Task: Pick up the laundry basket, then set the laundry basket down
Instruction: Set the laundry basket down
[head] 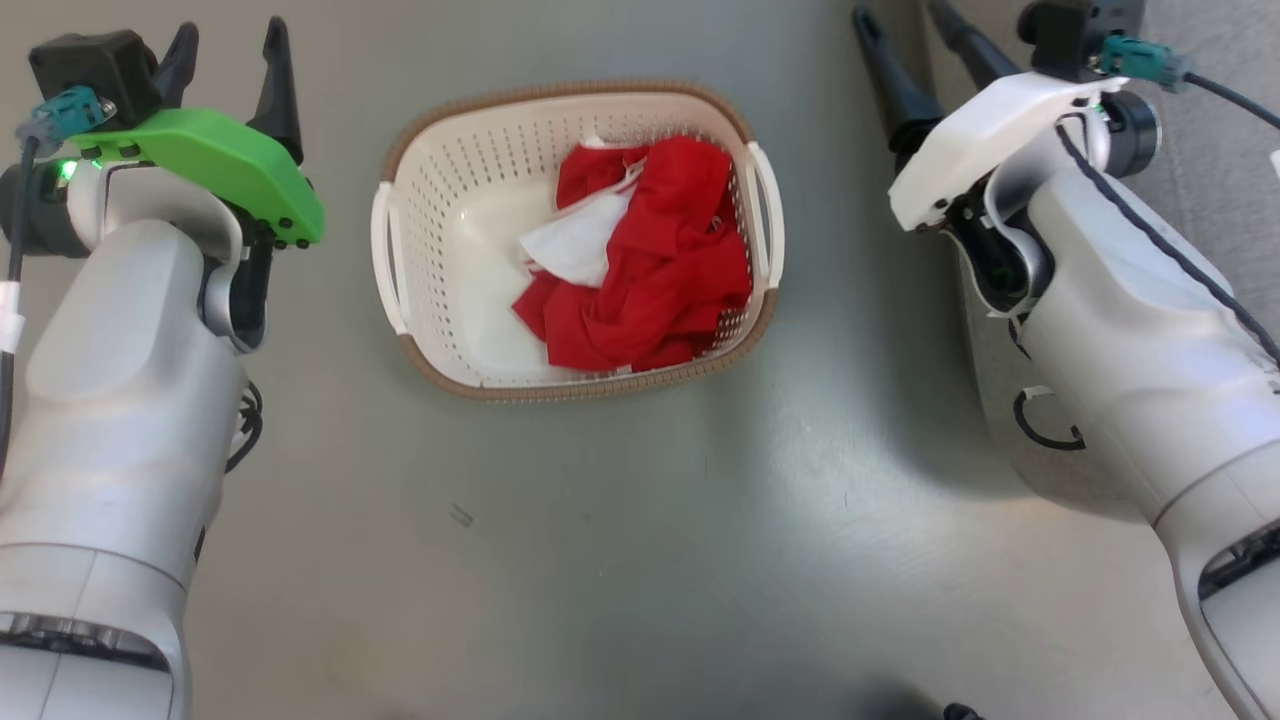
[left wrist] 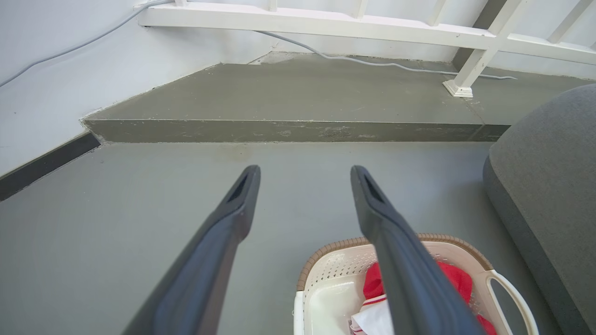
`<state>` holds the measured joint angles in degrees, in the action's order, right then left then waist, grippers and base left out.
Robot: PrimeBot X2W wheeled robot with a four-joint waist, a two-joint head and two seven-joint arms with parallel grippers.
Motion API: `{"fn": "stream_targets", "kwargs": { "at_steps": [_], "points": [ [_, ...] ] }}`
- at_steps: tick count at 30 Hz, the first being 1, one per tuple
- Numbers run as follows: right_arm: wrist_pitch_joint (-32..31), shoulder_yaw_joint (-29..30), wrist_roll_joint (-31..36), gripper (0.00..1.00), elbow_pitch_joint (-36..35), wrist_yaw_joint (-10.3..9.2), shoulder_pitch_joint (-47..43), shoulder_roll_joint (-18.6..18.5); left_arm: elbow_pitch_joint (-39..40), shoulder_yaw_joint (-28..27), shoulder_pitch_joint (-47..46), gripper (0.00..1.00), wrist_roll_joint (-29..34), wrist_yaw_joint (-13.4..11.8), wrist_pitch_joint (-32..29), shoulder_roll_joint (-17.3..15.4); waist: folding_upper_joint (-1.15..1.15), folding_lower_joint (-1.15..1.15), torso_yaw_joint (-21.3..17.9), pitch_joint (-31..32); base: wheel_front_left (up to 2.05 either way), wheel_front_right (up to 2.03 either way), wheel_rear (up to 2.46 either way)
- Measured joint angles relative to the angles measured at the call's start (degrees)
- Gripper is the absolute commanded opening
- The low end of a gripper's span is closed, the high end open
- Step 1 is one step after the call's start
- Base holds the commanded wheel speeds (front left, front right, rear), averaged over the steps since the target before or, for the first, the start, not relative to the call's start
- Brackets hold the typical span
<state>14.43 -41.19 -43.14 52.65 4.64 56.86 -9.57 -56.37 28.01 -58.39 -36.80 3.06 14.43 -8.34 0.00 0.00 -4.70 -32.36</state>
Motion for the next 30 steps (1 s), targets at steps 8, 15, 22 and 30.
{"fn": "stream_targets", "kwargs": {
  "at_steps": [8,15,22,30],
  "points": [
    [0.0,5.6,5.4,1.00,-8.9,-4.42,-6.0,-2.3,10.5,-3.2,6.3,1.00,3.6,-3.2,0.0,-1.0,0.00,0.00,-0.1,6.1,0.00,0.00,0.00],
    [0.0,9.1,9.8,1.00,-15.8,-7.31,-11.5,-3.0,18.6,-5.6,12.2,1.00,7.2,-5.8,0.0,-1.8,0.00,0.00,-0.3,10.8,0.00,0.00,0.00],
    [0.0,11.1,13.4,1.00,-21.1,-8.43,-17.7,-3.1,25.3,-7.0,19.4,1.00,10.3,-7.2,0.0,-1.8,0.00,0.00,-0.7,15.4,0.00,0.00,0.00],
    [0.0,12.6,16.2,1.00,-25.1,-9.39,-24.8,-3.2,30.9,-7.8,28.4,1.00,12.5,-8.4,0.0,-1.7,0.00,0.00,-1.3,20.1,0.00,0.00,0.00]
  ]
}}
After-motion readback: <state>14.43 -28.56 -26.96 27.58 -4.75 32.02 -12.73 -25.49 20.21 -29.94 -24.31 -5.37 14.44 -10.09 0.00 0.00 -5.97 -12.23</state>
